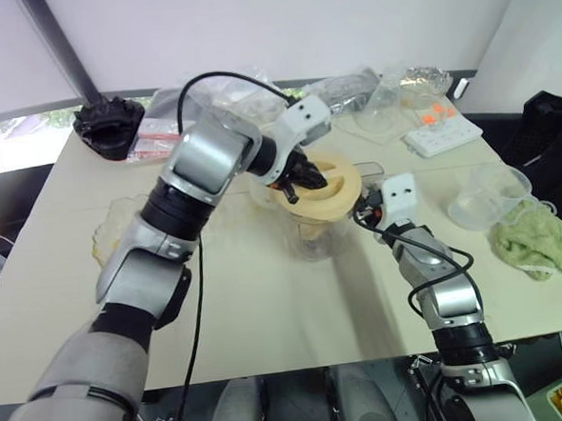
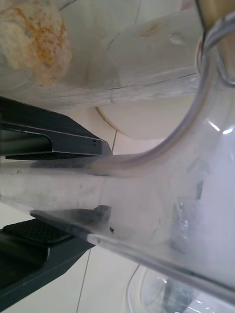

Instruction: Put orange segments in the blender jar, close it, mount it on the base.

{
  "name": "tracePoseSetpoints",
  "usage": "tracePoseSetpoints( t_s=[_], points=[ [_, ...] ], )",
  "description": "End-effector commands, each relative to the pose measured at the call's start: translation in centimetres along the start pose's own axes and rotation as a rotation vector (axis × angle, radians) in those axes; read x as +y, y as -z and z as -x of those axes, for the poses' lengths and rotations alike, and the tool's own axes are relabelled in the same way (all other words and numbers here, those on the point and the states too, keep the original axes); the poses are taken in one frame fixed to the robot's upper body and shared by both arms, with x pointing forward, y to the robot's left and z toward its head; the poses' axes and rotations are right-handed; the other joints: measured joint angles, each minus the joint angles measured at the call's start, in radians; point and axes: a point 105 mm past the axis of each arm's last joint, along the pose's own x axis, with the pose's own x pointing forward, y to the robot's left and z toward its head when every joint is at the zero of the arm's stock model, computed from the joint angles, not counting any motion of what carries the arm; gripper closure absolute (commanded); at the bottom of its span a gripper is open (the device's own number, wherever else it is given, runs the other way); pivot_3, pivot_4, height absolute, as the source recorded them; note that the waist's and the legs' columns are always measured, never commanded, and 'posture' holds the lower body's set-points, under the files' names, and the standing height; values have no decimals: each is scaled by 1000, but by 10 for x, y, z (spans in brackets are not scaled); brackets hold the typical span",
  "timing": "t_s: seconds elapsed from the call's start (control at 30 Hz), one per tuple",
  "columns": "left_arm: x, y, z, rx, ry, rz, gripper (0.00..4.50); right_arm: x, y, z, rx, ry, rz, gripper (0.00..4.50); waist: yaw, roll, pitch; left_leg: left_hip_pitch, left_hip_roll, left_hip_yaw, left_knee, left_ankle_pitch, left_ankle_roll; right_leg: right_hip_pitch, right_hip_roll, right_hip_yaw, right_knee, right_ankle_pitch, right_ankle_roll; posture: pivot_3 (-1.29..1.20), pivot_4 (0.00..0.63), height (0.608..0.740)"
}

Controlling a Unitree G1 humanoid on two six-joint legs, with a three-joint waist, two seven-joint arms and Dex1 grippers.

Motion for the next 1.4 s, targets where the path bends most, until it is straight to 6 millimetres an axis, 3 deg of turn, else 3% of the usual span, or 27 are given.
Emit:
tracePoseSetpoints(
  t_s=[0.03, 0.13, 0.27, 0.47, 0.57, 0.73, 0.87, 0.93, 1.07, 1.17, 1.27, 1.4],
  points=[
    [21, 35, 1, 81, -132, 87, 2232, -13, -17, 4, -69, 42, 75, 3583, -1, -1, 0, -1, 0, 0, 0, 0, 0, -1, 0, 0, 0, 0, 0, 0, 150, 740],
    [19, 21, 6, -1, -129, 77, 740, -14, -16, 5, -66, 42, 75, 3583, 0, -1, 0, -1, 0, 0, 0, 0, 0, -1, 0, 0, 0, 0, 0, 0, 150, 740],
    [16, -13, 22, -189, -102, 78, 740, -14, -12, 8, -56, 43, 72, 3583, 2, 0, 1, -2, 0, 0, 0, 0, 0, -3, 0, 0, 0, 0, 0, 0, 150, 740],
    [20, -63, 60, -546, -99, 176, 740, -13, -2, 13, -30, 46, 54, 3583, 0, -1, 2, -17, -2, 1, 0, 0, 0, -17, 0, 0, 2, 3, -2, 0, 150, 740],
    [27, -68, 79, -668, -133, 227, 740, -14, -1, 15, -29, 52, 40, 3583, 1, -1, 2, -18, -4, 2, -1, 0, 0, -19, 1, 0, 3, 5, 1, 0, 150, 740],
    [49, -48, 100, -712, -312, 237, 740, -20, -11, 15, -50, 74, -1, 3583, 0, -1, 2, -17, -4, 2, -2, 0, 0, -20, 1, 0, 3, 4, 0, 0, 150, 740],
    [81, 8, 134, -651, -593, 231, 740, -35, -36, 16, -102, 116, -61, 3583, -6, 0, 3, -17, -4, 3, -2, 1, -1, -20, 1, 0, 4, 4, -1, 0, 150, 740],
    [69, 43, 138, -576, -605, 222, 740, -45, -54, 17, -126, 139, -73, 3583, -8, 0, 4, -18, -4, 3, -4, 1, -1, -23, 1, 2, 5, 5, 0, 0, 150, 740],
    [38, 82, 128, -475, -540, 214, 740, -60, -81, 19, -155, 173, -89, 3583, 0, -6, 8, -18, -4, 4, -11, 3, -5, -28, 0, 4, 8, 5, 1, 0, 150, 740],
    [1, 115, 112, -414, -446, 240, 740, -76, -127, 16, -218, 198, -50, 3583, -2, -5, 10, -18, -2, 4, -12, 4, -6, -32, -1, 6, 13, 4, -1, 0, 150, 740],
    [-16, 127, 102, -420, -423, 251, 740, -83, -171, 7, -271, 206, -27, 3583, -3, -6, 12, -18, -1, 6, -11, 4, -7, -34, 0, 9, 14, 3, -3, 0, 150, 740],
    [-23, 131, 93, -421, -423, 242, 740, -79, -210, -12, -295, 196, -28, 3583, -2, -7, 12, -18, -1, 9, -10, 5, -8, -33, 4, 9, 14, 4, -7, 0, 150, 740]
  ],
)
